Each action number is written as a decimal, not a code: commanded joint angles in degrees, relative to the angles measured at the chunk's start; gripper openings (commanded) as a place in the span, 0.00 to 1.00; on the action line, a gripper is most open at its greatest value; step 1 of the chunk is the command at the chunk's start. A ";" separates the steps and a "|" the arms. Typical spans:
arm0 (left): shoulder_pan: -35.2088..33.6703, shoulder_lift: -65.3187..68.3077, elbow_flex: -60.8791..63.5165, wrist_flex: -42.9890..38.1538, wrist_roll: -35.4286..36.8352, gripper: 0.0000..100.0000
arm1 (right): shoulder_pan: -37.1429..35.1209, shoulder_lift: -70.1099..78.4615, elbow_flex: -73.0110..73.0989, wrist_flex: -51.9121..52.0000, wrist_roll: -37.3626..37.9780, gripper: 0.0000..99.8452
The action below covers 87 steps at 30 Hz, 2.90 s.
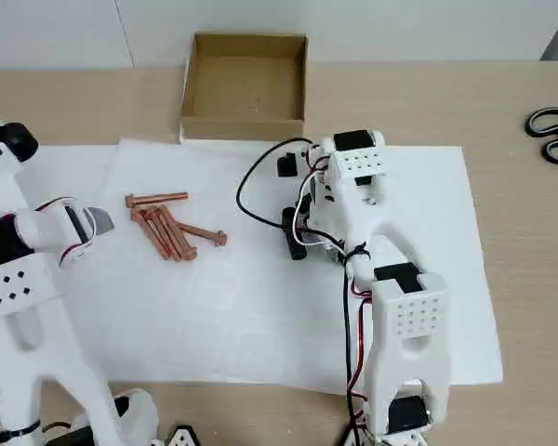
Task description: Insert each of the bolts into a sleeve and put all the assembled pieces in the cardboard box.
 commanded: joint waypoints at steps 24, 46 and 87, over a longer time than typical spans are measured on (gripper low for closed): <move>0.09 -0.18 -0.31 -0.97 -0.26 0.27 | -0.40 -13.05 15.21 -11.91 -1.41 0.15; 0.26 0.00 -0.31 -1.05 -0.26 0.27 | 0.04 -13.41 20.48 -16.84 -1.32 0.01; 9.93 49.58 -31.34 4.31 10.81 0.26 | 1.63 -35.03 16.79 -4.09 -1.23 0.01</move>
